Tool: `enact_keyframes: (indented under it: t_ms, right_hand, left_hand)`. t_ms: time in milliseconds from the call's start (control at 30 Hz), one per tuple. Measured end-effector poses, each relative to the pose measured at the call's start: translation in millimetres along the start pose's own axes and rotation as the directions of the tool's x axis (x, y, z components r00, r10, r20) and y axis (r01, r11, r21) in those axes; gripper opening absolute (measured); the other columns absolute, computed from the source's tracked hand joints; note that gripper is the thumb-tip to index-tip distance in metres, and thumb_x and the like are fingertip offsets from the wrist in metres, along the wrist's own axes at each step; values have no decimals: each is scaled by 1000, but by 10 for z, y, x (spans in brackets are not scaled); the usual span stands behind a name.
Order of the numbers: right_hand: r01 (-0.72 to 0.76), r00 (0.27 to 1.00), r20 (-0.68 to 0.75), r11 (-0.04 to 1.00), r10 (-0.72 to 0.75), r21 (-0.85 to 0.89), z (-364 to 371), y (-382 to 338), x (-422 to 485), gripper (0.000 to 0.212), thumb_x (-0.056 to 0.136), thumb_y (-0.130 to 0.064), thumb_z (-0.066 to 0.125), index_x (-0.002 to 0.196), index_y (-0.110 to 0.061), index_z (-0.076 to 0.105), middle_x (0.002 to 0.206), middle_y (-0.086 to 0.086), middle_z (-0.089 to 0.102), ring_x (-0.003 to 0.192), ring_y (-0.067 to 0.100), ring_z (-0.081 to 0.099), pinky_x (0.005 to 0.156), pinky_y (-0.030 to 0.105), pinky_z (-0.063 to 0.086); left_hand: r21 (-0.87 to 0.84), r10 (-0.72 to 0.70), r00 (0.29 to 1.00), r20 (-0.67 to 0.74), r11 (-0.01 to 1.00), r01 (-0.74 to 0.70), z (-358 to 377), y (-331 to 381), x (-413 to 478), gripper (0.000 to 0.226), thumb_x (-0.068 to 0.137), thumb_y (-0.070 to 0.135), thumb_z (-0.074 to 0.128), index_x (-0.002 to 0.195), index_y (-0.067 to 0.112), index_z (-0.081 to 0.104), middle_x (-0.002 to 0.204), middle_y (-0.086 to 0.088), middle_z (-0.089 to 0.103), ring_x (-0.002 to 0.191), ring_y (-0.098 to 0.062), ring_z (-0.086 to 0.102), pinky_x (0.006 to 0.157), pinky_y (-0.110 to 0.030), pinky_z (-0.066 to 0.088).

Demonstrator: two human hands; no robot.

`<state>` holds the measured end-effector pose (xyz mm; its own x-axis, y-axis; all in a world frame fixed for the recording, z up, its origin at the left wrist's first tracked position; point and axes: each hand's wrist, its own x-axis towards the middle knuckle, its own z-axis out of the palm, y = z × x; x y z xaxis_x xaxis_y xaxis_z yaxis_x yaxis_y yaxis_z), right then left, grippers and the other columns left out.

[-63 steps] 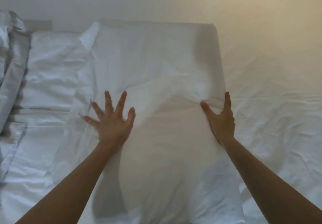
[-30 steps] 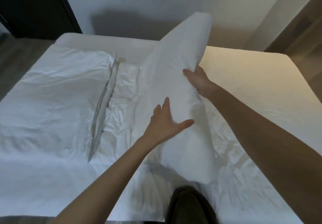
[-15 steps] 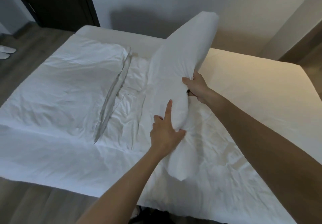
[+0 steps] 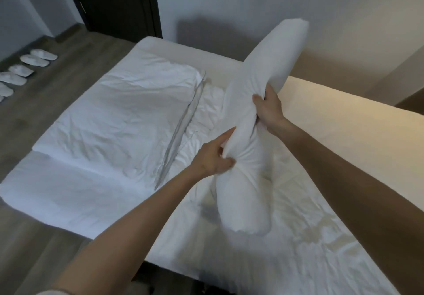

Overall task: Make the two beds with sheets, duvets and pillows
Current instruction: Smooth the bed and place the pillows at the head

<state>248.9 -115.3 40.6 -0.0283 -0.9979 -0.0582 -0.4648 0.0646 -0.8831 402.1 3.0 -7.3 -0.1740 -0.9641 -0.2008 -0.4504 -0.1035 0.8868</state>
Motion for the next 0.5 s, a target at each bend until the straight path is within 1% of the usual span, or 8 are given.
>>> enact_keyframes:
  t_ms: [67, 133, 200, 233, 300, 367, 433, 500]
  right_hand:
    - [44, 999, -13, 999, -44, -20, 268, -273, 107, 42, 97, -15, 41, 140, -11, 43, 134, 6, 54, 120, 25, 52, 104, 41, 44]
    - [88, 996, -21, 994, -89, -62, 567, -575, 250, 35, 97, -13, 41, 130, -8, 47, 127, 8, 57, 114, 24, 53, 99, 37, 45]
    - [97, 994, -41, 991, -101, -92, 913, -925, 397, 14, 95, -11, 41, 106, -13, 50, 101, 1, 57, 100, 22, 51, 85, 33, 44]
    - [98, 993, -59, 990, -104, -99, 1105, -1120, 468, 11, 94, -11, 42, 93, -21, 47, 88, -6, 51, 94, 21, 49, 77, 33, 42]
    - [79, 993, -77, 994, -85, -77, 1527, -1525, 574, 30, 93, -11, 42, 76, -34, 33, 78, -14, 37, 86, 19, 46, 62, 27, 38]
    - [64, 993, -90, 995, -71, -76, 1968, -1920, 655, 36, 93, -9, 42, 71, -32, 26, 74, -11, 34, 71, 15, 42, 54, 24, 32]
    - [67, 993, -88, 994, -74, -82, 2444, -2306, 739, 34, 92, -6, 41, 69, -26, 25, 71, -5, 33, 66, 18, 39, 53, 27, 31]
    - [83, 993, -71, 992, -90, -97, 2931, -2645, 829, 33, 89, -5, 42, 68, -23, 23, 69, -3, 33, 72, 22, 40, 56, 34, 31]
  left_hand:
    - [-89, 1, 999, 36, 996, 2, -422, -63, 34, 81, 80, 18, 74, 145, 44, 34, 113, 14, 59, 74, -3, 56, 62, -11, 45]
    - [-175, 3, 997, 72, 985, 10, -909, -158, 62, 79, 78, 20, 76, 143, 44, 38, 102, 9, 63, 75, -9, 56, 59, -20, 49]
    - [-208, 18, 995, 97, 978, 3, -1451, -251, 73, 80, 73, 25, 78, 142, 43, 42, 104, -6, 66, 77, -13, 58, 56, -25, 50]
    - [-208, 23, 994, 107, 978, -1, -1739, -292, 77, 82, 69, 29, 77, 143, 42, 42, 108, -13, 66, 78, -13, 58, 57, -25, 50]
    - [-192, 38, 992, 123, 981, -14, -2325, -392, 71, 83, 67, 31, 74, 143, 43, 42, 111, -19, 64, 79, -13, 58, 59, -26, 52]
    - [-198, 47, 988, 146, 980, -17, -2938, -523, 62, 80, 68, 30, 75, 140, 46, 44, 109, -22, 63, 82, -15, 58, 63, -31, 55]
    - [-203, 43, 986, 158, 979, -10, -3569, -696, 64, 71, 72, 27, 76, 132, 54, 47, 103, -20, 61, 84, -18, 59, 66, -33, 54]
    - [-195, 32, 987, 156, 981, 0, -4125, -883, 50, 62, 79, 21, 77, 115, 63, 49, 105, -14, 62, 90, -19, 60, 72, -37, 56]
